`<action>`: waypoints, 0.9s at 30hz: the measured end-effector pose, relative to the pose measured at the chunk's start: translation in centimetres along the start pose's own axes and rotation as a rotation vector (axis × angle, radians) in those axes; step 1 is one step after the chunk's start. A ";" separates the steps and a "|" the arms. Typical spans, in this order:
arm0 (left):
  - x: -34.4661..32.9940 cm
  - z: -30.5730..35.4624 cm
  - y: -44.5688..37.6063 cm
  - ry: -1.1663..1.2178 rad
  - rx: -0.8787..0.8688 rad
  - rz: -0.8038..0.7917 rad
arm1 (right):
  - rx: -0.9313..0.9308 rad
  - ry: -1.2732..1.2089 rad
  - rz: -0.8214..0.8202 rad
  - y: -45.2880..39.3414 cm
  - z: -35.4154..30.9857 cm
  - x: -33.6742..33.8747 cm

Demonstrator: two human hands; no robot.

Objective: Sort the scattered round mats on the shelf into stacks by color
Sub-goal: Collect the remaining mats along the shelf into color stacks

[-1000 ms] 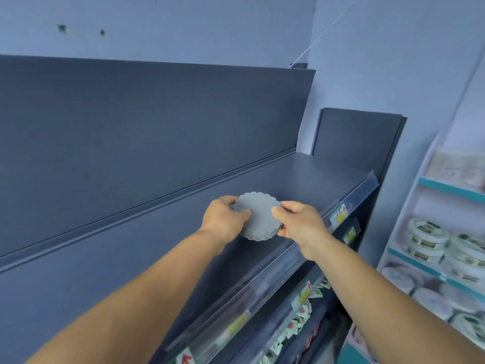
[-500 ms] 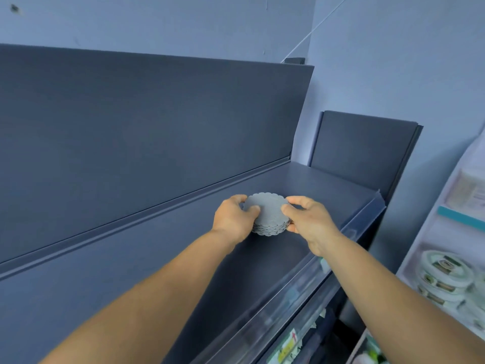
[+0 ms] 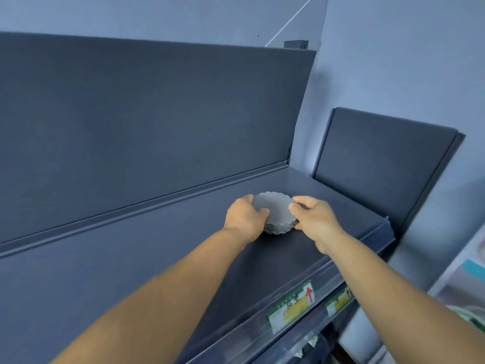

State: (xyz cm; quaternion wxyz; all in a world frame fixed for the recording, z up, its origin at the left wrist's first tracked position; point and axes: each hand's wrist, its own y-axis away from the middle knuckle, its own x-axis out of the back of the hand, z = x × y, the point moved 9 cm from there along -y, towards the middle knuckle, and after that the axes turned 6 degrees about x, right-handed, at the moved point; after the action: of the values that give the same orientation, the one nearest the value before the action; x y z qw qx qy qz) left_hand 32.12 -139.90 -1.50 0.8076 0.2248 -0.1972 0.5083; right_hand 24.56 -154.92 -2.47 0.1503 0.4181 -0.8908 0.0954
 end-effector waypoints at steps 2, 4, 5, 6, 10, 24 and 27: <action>-0.7 0.4 -0.4 -0.025 0.002 0.009 | 0.019 0.045 -0.009 -0.7 0.2 0.4; -1.2 0.6 -0.8 -0.058 0.014 0.021 | 0.036 0.097 -0.022 -1.2 0.1 0.5; -1.2 0.8 -1.0 -0.070 0.017 0.033 | 0.051 0.130 -0.026 -1.5 0.0 0.5; -1.3 0.8 -1.2 -0.090 0.027 0.035 | 0.069 0.163 -0.029 -1.7 -0.2 0.6; -2.1 0.9 -1.9 -0.249 0.070 0.037 | 0.115 0.319 -0.071 -2.1 -0.8 0.3; -0.8 1.7 -0.6 -0.573 -0.070 0.123 | 0.323 0.836 -0.194 -1.8 -1.4 -1.3; 1.0 0.9 0.9 -0.689 -0.132 0.168 | 0.477 0.863 -0.218 0.4 -3.4 -3.2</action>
State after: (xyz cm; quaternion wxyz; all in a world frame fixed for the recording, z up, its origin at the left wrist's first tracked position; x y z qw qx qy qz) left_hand 31.64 -139.33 -0.05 0.6619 0.3133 -0.5080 0.4535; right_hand 26.79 -151.34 -0.44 0.4141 0.4539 -0.6520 0.4442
